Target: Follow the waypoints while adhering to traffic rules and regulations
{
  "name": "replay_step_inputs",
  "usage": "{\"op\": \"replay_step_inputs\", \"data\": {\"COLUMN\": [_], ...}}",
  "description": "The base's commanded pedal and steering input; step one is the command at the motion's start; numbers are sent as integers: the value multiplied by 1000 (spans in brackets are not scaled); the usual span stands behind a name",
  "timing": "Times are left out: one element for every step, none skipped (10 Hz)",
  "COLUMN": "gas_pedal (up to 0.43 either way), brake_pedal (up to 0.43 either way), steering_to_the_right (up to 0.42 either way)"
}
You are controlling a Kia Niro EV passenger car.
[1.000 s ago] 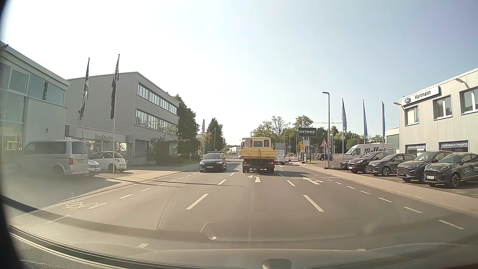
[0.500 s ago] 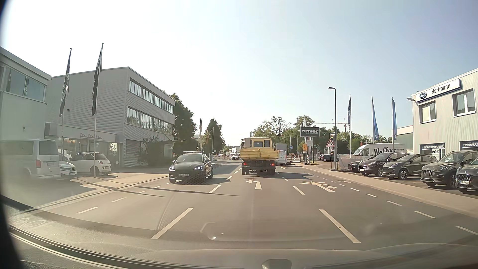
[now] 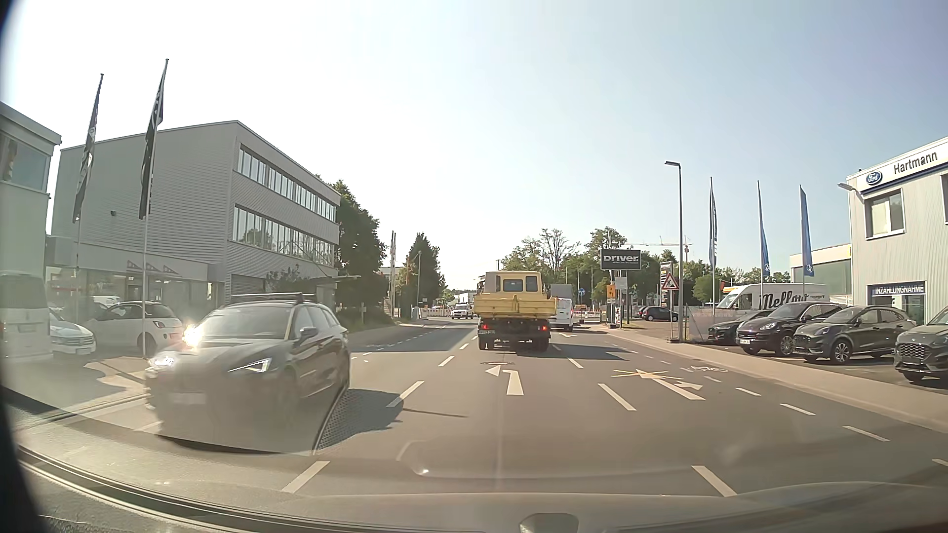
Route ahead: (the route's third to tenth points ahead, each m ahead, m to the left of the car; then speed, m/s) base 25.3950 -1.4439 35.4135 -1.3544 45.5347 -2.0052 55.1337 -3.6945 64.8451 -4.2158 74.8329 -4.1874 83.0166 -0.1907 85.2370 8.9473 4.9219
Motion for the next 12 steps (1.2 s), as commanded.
{"op": "replay_step_inputs", "data": {"gas_pedal": [0, 0, 0, 0, 0, 0, 0, 0, 0, 0, 0, 0], "brake_pedal": [18, 12, 18, 12, 12, 18, 12, 18, 30, 37, 55, 98], "steering_to_the_right": [0, 0, 0, 0, 0, 0, 0, 0, 0, 0, 0, 0]}}
